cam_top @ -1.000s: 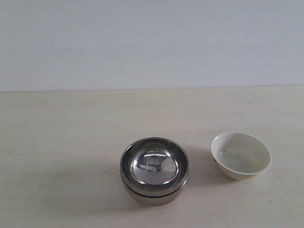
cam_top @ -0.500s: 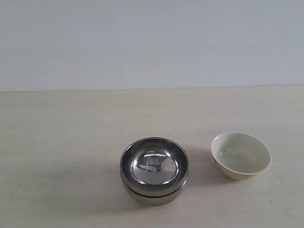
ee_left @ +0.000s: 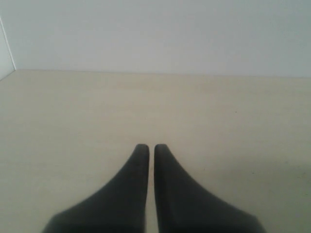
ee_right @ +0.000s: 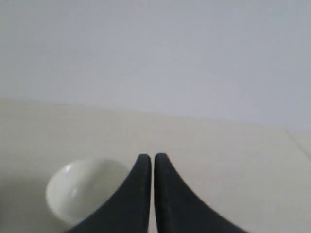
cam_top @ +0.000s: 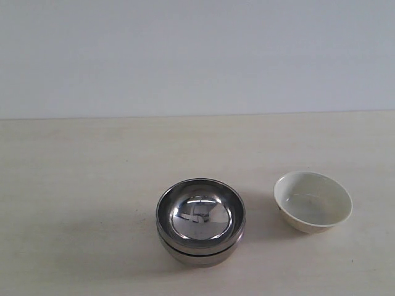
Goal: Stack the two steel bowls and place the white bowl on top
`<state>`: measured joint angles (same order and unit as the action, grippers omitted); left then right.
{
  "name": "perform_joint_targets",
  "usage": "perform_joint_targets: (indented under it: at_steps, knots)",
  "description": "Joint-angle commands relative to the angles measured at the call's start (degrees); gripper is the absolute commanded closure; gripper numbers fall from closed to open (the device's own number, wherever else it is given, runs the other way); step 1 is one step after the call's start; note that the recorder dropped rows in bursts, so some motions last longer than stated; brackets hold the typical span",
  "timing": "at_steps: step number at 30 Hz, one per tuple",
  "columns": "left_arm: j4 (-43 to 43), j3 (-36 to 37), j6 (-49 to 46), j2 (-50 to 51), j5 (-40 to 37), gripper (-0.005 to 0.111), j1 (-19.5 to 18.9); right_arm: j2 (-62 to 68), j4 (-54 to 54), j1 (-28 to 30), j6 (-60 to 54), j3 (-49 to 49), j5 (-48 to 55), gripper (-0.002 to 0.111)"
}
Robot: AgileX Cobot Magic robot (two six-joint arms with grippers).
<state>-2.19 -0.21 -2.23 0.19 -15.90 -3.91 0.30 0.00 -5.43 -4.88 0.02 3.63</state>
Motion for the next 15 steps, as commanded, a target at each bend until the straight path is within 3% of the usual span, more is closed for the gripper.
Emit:
perform_joint_targets:
  at_steps: [1, 8, 15]
  knots:
    - [0.17, 0.21, -0.36, -0.19, 0.00, 0.103, -0.14, -0.30, -0.57, 0.22, -0.16, -0.02, -21.38, 0.108]
    - [0.17, 0.21, -0.36, -0.19, 0.00, 0.103, -0.14, -0.30, -0.57, 0.22, -0.16, -0.02, -44.13, 0.108]
    - [0.17, 0.21, -0.36, -0.19, 0.00, 0.103, -0.14, -0.30, -0.57, 0.22, -0.16, -0.02, -49.64, 0.108]
